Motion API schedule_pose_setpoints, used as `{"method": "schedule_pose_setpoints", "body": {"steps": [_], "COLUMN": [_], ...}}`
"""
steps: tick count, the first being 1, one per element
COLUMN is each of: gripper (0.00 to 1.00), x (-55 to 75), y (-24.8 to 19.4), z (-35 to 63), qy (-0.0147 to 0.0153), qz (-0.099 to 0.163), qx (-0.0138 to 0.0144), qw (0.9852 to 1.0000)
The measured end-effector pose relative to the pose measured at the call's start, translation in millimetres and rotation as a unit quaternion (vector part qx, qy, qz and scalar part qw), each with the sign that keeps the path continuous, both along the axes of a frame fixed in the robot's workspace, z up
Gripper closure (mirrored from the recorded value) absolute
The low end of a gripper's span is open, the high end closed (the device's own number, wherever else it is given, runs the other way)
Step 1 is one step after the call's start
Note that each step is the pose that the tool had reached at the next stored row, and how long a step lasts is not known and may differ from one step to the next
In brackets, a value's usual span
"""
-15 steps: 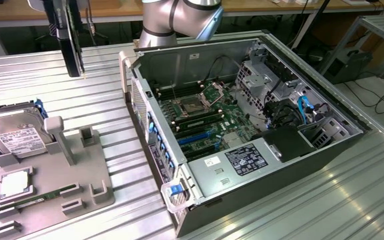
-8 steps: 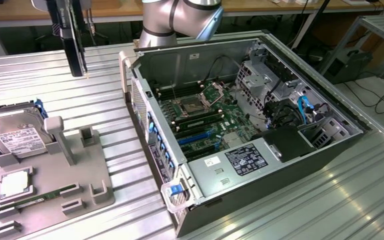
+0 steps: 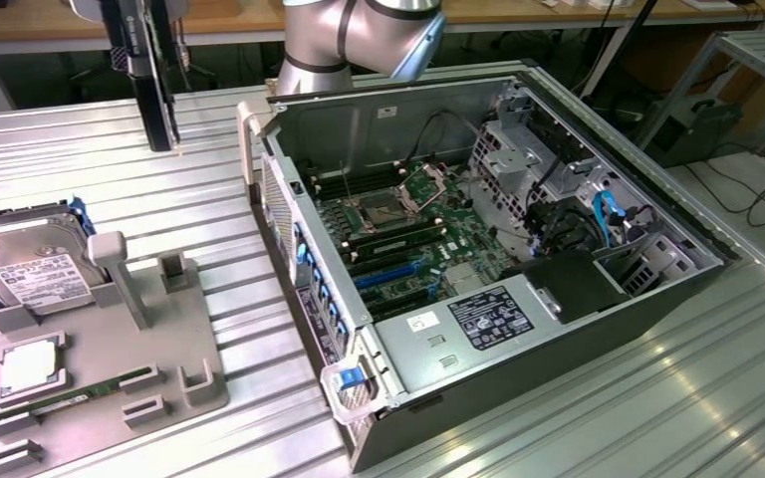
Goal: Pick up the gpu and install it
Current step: 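Pick up the gpu and move the gpu toward the slot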
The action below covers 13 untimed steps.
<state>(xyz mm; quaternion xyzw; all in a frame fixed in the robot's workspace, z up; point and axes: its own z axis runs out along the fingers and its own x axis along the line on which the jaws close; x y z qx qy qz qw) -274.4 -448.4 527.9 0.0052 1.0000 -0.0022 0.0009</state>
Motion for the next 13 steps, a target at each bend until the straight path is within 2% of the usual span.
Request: {"method": "schedule_pose_setpoints", "body": {"steps": [13], "gripper": [0.73], "x": [5.6], "y": [0.0], "z": [0.0], "qy": [0.0], "qz": [0.0], "qx": [0.0], "qw": [1.0]}}
